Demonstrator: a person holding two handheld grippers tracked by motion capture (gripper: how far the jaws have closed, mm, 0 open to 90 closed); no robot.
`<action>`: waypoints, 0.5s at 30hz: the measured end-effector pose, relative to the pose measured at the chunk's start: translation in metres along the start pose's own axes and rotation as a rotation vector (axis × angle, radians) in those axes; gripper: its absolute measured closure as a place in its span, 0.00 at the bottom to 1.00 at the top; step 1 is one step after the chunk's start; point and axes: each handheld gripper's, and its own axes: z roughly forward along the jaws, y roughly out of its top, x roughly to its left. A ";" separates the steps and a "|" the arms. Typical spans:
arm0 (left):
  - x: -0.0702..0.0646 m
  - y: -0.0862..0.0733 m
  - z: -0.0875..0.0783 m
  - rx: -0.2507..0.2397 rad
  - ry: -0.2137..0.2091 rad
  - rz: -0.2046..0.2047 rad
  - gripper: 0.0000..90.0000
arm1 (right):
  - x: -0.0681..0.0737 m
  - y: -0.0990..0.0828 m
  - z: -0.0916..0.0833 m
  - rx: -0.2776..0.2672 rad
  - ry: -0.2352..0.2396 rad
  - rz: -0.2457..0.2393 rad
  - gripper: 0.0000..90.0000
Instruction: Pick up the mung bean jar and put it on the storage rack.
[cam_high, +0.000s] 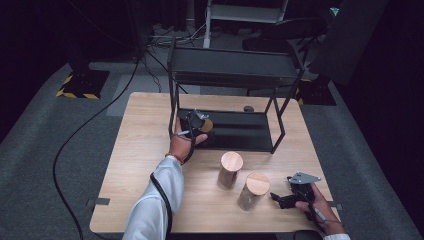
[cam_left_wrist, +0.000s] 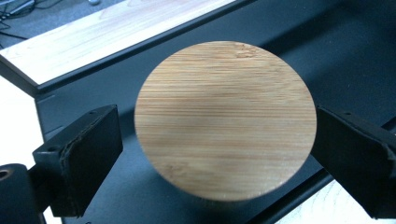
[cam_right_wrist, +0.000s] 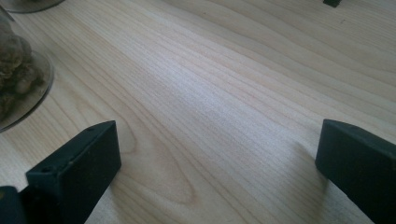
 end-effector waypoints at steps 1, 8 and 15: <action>0.000 -0.001 -0.001 -0.005 0.001 -0.002 0.03 | 0.000 0.000 0.000 0.000 0.000 0.000 0.00; -0.002 -0.008 -0.012 -0.042 0.019 0.019 0.03 | 0.000 0.000 0.000 0.000 0.000 0.000 0.00; -0.008 -0.020 -0.029 -0.070 0.029 0.063 0.03 | 0.000 0.000 0.000 0.000 0.000 0.000 0.00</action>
